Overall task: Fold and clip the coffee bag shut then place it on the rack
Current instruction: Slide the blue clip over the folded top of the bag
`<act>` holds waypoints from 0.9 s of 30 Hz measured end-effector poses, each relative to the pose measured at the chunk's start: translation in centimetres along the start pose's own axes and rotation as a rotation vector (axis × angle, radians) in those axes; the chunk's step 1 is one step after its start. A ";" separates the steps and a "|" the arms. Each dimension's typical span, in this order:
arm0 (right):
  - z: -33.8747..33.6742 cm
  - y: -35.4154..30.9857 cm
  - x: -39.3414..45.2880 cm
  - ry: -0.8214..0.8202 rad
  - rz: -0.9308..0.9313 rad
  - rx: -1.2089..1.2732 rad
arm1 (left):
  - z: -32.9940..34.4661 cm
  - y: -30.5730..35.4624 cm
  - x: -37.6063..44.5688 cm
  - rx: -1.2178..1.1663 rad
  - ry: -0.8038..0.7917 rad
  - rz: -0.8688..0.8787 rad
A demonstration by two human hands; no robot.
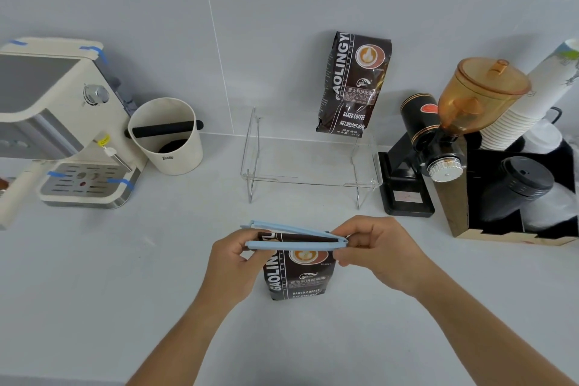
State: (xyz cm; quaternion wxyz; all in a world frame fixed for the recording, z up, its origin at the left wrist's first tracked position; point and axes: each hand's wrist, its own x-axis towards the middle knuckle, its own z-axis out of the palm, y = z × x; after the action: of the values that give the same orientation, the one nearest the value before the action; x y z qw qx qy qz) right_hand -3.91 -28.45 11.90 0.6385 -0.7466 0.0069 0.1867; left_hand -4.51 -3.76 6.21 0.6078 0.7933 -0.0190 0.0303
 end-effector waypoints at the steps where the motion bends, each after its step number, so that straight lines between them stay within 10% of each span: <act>1: 0.0 0.0 0.0 0.002 -0.005 -0.002 | 0.0 -0.1 -0.1 -0.021 0.012 -0.011; 11: -0.2 -0.4 -0.6 0.060 -0.085 -0.277 | -1.9 -0.7 -0.2 0.018 -0.013 -0.055; 27: -0.2 -0.7 -0.8 0.047 -0.209 -0.470 | -5.9 3.9 5.6 1.017 -0.694 0.402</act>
State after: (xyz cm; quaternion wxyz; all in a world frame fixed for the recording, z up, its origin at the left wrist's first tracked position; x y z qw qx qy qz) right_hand -4.43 -28.71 12.81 0.4628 -0.8753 -0.0990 0.0990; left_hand 0.62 0.91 11.92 0.0972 0.9269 -0.3457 -0.1095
